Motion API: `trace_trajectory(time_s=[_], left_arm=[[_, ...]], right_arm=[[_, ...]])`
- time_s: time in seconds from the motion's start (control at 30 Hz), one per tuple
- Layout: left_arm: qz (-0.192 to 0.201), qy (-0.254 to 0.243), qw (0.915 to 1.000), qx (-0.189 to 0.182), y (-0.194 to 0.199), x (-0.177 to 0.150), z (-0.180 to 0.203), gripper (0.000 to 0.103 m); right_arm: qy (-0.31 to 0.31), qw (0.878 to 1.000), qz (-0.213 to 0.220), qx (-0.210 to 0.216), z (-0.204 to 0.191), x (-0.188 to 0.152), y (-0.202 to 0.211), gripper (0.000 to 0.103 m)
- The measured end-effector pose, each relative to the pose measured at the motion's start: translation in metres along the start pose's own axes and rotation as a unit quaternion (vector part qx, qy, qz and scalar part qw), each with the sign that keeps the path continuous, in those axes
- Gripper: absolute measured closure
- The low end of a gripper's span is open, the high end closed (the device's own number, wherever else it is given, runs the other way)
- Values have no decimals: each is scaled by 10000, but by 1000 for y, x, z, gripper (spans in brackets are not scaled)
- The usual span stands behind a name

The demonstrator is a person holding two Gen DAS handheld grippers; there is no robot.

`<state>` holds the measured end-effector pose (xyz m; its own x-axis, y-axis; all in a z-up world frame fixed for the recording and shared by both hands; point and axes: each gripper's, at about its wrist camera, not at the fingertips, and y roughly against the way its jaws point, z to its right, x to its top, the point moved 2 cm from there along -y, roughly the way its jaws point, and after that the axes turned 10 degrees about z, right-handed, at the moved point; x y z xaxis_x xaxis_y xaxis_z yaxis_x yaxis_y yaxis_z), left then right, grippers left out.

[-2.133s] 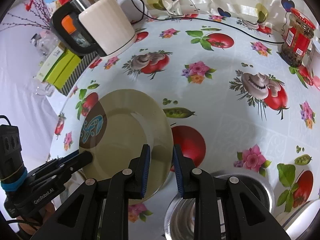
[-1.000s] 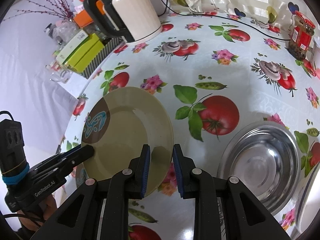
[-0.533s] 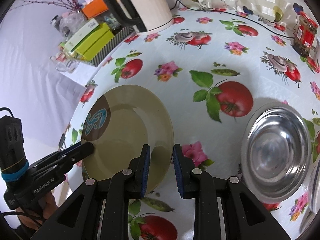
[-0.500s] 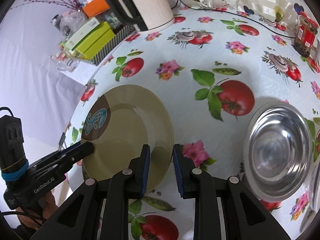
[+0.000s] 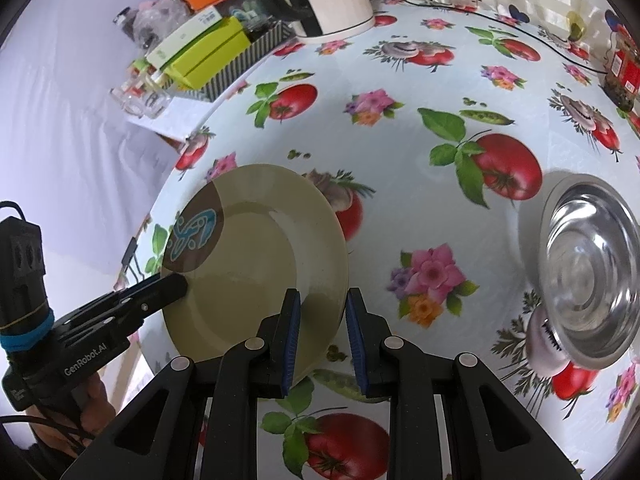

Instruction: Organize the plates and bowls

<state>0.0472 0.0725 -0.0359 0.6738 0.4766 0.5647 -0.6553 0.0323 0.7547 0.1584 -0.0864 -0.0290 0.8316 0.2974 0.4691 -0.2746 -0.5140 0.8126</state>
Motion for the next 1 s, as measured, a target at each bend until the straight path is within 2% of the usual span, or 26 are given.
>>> trace_trajectory(time_s=[0.47,1.0], left_arm=[[-83,92,9999,72,-2,-12,-13,81],[-62,-53,9998,171,-1,-15,-12,81]], right_arm=[[109,9998,-150,10,-11,-12,-12,80],[512,9983,-88,-249,-21,-15,-12,77]])
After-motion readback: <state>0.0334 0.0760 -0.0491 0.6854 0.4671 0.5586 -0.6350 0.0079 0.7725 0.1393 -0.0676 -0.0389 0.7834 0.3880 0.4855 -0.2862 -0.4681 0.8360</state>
